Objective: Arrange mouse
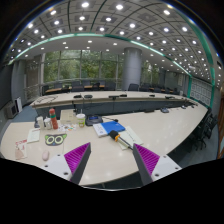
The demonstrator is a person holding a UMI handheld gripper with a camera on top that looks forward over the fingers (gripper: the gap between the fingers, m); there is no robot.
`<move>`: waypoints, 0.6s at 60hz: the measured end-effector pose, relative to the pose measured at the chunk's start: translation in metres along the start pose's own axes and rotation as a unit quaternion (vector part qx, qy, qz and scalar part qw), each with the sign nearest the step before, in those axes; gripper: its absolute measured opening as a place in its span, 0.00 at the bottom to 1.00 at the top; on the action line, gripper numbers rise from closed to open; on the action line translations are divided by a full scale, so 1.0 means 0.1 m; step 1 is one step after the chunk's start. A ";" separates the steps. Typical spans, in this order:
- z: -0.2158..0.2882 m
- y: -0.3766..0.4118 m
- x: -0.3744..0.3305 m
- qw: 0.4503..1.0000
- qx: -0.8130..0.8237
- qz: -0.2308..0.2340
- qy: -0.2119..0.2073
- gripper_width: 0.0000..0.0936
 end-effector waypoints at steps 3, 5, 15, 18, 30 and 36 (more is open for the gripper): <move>-0.03 0.00 0.00 1.000 0.000 -0.002 0.004 0.92; -0.07 -0.01 0.02 1.000 0.000 -0.004 0.007 0.91; -0.41 0.12 0.28 1.000 0.003 -0.005 0.025 0.92; -0.55 0.21 0.37 0.999 0.003 -0.004 0.032 0.91; -1.31 0.87 0.79 0.998 0.005 0.025 0.057 0.91; -1.71 1.43 1.06 0.997 0.003 0.048 0.068 0.91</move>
Point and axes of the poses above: the point between the fingertips, and its own axes, seen from behind it with the camera up: y to the left, z up, x forward, the way the camera looks, the point moved 6 cm from there along -x, backward, against the way the camera looks, and after that the axes turned 8 degrees about z, right-handed, at the moved point
